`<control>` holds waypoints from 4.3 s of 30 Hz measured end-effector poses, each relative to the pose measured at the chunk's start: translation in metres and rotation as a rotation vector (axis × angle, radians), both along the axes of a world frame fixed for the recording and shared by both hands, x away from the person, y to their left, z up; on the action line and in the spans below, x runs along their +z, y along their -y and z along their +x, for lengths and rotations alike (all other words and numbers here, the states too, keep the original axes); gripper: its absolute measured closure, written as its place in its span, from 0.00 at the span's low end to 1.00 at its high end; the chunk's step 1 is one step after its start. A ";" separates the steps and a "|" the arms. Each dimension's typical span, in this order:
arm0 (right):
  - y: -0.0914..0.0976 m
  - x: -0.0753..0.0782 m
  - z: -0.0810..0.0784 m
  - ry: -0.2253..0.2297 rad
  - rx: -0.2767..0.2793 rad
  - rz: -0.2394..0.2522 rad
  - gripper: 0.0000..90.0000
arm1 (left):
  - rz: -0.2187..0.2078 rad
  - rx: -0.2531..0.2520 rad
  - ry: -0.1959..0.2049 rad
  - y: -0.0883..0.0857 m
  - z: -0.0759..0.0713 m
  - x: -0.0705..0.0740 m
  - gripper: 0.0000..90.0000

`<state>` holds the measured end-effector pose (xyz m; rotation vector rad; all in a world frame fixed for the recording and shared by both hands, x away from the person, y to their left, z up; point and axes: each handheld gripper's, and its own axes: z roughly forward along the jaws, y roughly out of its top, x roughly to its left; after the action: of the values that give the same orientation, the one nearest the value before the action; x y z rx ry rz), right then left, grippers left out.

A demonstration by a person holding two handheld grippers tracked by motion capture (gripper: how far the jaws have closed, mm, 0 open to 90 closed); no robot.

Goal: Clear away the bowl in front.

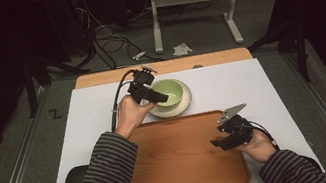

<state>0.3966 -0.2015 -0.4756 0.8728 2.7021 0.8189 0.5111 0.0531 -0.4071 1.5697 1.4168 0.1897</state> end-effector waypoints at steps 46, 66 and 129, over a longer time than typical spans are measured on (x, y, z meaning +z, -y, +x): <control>0.000 0.000 0.001 -0.009 0.011 0.011 0.45 | 0.081 0.198 -0.195 -0.002 0.076 -0.062 0.69; 0.000 0.001 0.000 -0.009 0.004 0.014 0.46 | 0.065 0.219 -0.250 -0.006 0.086 -0.070 0.88; 0.000 0.000 0.001 -0.003 0.003 0.013 0.45 | -0.049 0.042 -0.134 -0.013 0.037 0.000 0.93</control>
<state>0.3971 -0.2018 -0.4753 0.8737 2.7042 0.8381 0.5481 0.0660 -0.4070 1.5369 1.5481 0.0753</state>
